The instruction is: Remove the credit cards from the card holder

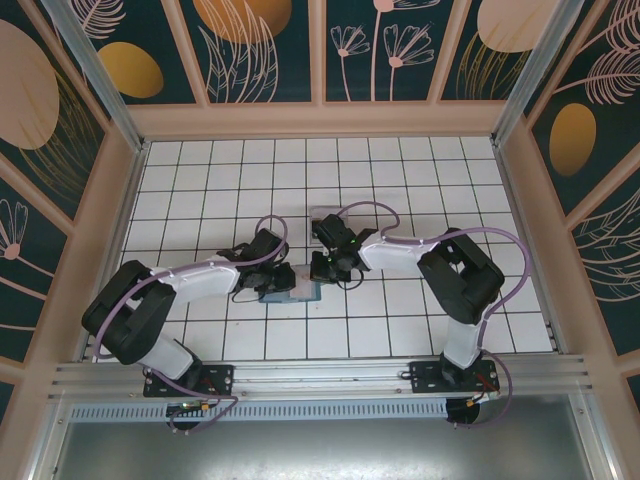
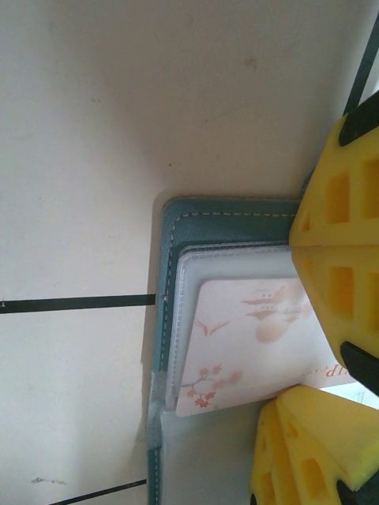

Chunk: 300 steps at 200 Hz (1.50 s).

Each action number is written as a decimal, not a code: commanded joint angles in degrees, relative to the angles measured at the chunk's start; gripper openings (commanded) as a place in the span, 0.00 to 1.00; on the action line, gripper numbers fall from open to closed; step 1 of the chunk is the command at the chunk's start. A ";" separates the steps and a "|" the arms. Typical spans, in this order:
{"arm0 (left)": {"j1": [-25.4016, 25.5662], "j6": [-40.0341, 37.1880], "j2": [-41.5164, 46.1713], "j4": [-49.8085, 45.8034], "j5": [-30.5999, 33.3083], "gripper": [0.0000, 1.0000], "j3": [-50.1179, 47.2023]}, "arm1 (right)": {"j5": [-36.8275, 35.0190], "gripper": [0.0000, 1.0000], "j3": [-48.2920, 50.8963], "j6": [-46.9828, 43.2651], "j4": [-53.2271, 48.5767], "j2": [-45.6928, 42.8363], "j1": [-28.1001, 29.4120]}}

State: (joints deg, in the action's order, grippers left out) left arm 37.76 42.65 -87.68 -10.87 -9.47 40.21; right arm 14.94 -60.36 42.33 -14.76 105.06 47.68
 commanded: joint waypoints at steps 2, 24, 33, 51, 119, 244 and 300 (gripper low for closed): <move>-0.35 -1.04 1.25 -5.35 3.33 0.17 0.90 | -0.44 0.06 1.73 -0.31 -1.41 1.17 -0.13; -0.36 -0.65 2.36 -4.83 3.19 0.16 1.50 | -0.53 0.06 1.73 -0.32 -1.47 1.04 -0.13; -0.39 -0.32 2.89 -4.29 2.98 0.16 1.54 | -0.53 0.06 1.71 -0.31 -1.50 1.02 -0.17; -0.32 0.31 3.94 -2.75 1.94 0.17 1.72 | -0.53 0.06 1.73 -0.32 -1.54 0.82 -0.24; -0.77 1.12 2.67 0.57 -0.52 0.21 2.52 | -0.35 0.06 1.54 -0.46 -1.50 0.83 -0.22; -1.55 0.70 -0.87 2.90 -1.56 0.24 0.21 | -0.26 0.06 1.22 -0.63 -1.85 1.31 -0.24; -1.50 0.43 1.96 0.80 -0.04 0.26 0.75 | -0.26 0.06 1.55 -0.52 -1.76 1.28 -0.22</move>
State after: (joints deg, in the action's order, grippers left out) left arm 36.64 43.18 -87.85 -8.40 -11.03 41.15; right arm 15.11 -60.31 42.30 -14.72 105.06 47.62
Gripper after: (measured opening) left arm 0.251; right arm 0.063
